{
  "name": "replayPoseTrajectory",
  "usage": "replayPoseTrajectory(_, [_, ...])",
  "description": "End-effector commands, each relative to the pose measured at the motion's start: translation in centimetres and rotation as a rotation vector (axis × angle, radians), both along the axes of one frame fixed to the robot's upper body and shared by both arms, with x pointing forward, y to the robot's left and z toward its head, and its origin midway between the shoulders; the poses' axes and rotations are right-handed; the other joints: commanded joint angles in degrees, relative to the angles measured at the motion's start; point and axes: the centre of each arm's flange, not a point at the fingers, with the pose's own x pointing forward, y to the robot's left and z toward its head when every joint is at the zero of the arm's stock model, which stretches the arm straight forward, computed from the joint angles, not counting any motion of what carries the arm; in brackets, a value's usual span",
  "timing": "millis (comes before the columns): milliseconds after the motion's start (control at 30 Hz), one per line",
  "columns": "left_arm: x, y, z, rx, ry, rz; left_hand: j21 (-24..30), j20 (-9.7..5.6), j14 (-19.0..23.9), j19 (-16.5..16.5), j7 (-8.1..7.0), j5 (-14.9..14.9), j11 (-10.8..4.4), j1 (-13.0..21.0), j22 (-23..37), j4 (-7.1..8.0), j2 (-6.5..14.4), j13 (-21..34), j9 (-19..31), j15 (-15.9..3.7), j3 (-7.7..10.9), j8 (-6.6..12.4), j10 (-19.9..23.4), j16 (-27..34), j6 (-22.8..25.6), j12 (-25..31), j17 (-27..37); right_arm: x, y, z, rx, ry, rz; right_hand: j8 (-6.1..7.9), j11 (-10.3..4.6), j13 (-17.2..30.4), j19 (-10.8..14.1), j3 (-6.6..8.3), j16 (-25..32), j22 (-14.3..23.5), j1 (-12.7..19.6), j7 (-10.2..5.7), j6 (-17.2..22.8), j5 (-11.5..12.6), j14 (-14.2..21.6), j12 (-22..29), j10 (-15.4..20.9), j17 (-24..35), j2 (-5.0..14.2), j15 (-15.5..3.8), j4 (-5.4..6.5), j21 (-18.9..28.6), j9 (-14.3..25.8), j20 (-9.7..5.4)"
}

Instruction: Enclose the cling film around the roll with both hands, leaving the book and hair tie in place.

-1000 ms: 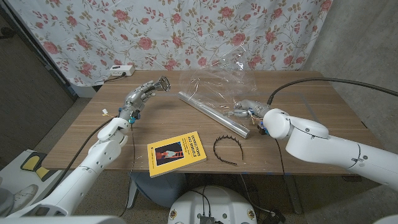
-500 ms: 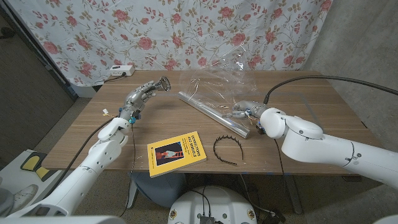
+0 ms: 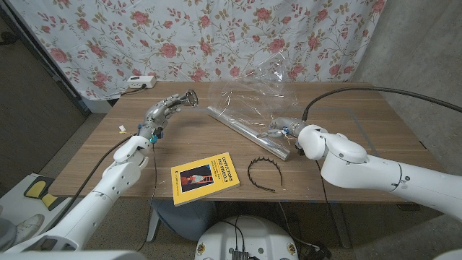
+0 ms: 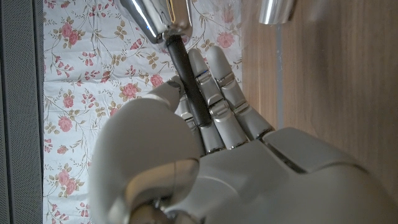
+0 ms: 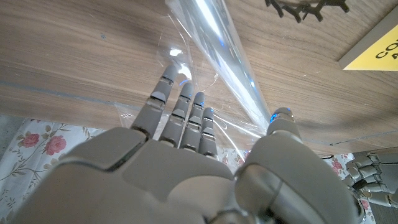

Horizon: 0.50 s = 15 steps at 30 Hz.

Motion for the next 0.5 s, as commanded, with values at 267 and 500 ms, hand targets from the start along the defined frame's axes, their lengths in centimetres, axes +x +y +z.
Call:
replayPoseTrajectory(267, [0.83,-0.51,0.38,0.004,-0.003,-0.014,0.4,0.14,1.5,-0.3,-0.04,0.3,-0.05,0.6,0.0,-0.45,0.0,0.2,-0.1,-0.71,0.23,-0.16,0.4,-0.1,0.2,-0.2,0.2,0.87,0.31,-0.43,-0.028,0.039,-0.004,0.40,-0.13,0.6,1.0,-0.29,1.2,0.2,0.1,-0.17,1.3,0.3,2.2,1.0,1.7,0.7,0.55,-3.19,-0.29,0.6,0.2,-0.25])
replayPoseTrajectory(500, [0.90,-0.46,0.34,0.003,0.000,-0.011,0.5,0.15,1.5,-0.4,-0.12,0.3,-0.10,0.6,0.0,-0.44,0.0,0.2,-0.1,-0.71,0.23,-0.18,0.4,-0.1,0.3,-0.2,0.3,0.81,0.75,-0.42,-0.066,0.043,-0.016,0.39,-0.31,0.9,2.5,-0.27,1.9,0.3,0.5,-0.14,1.6,0.4,3.4,1.3,2.1,1.2,0.76,-3.08,-0.42,1.2,0.2,-0.03])
